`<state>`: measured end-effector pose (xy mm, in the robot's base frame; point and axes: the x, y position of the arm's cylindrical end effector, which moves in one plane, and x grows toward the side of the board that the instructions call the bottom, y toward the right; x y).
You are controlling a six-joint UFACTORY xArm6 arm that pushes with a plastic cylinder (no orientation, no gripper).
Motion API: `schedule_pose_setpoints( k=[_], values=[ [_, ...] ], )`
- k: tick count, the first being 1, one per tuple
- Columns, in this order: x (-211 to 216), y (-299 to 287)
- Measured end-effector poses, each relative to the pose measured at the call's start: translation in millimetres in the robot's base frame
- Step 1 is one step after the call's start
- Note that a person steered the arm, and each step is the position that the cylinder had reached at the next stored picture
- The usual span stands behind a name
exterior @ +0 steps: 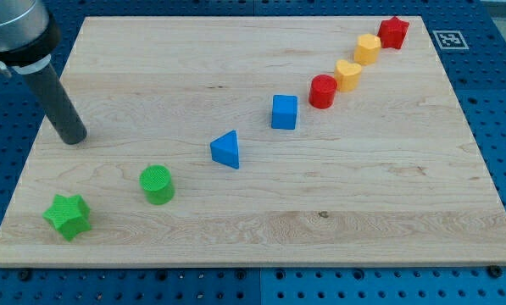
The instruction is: Push red star towards center
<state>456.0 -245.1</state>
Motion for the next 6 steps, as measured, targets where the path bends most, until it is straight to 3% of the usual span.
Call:
schedule_pose_setpoints(
  k=[3,6],
  values=[
    [-36,13],
    [-144,142]
  ],
)
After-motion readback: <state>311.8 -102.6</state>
